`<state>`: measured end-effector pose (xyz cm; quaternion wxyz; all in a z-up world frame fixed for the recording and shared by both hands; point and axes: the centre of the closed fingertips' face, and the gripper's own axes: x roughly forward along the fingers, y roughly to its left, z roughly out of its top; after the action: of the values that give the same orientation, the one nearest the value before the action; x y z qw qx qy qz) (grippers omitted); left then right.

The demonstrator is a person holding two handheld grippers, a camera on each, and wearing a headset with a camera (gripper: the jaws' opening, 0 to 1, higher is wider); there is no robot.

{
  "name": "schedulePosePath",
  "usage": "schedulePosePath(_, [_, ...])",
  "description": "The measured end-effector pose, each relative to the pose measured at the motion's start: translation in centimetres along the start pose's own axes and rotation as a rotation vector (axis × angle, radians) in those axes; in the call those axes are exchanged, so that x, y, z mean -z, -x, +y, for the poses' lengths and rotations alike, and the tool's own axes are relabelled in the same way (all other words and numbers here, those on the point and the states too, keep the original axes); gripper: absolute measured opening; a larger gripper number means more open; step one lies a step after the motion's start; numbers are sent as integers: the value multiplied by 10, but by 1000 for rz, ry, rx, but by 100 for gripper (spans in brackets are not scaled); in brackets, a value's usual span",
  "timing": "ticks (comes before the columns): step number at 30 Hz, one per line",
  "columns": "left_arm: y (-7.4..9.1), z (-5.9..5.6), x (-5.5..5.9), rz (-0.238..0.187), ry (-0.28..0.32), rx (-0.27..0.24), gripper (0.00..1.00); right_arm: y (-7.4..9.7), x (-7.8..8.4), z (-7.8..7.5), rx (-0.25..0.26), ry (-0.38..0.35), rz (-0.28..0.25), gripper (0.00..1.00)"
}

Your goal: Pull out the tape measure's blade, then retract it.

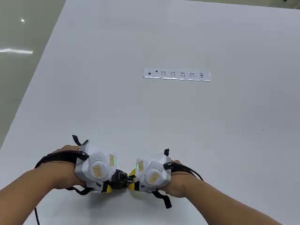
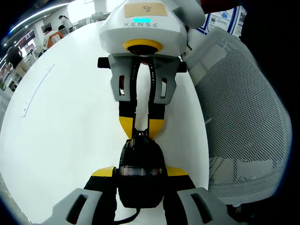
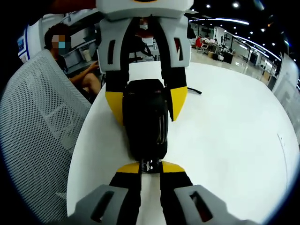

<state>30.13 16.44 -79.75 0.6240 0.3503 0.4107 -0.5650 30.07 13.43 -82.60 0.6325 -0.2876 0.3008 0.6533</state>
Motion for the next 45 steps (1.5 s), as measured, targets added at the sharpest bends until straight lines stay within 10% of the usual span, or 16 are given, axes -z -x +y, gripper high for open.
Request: schedulePosePath(45, [-1,2,-1,-7,22,-12,35,24,30,-4,20,-21,40,13])
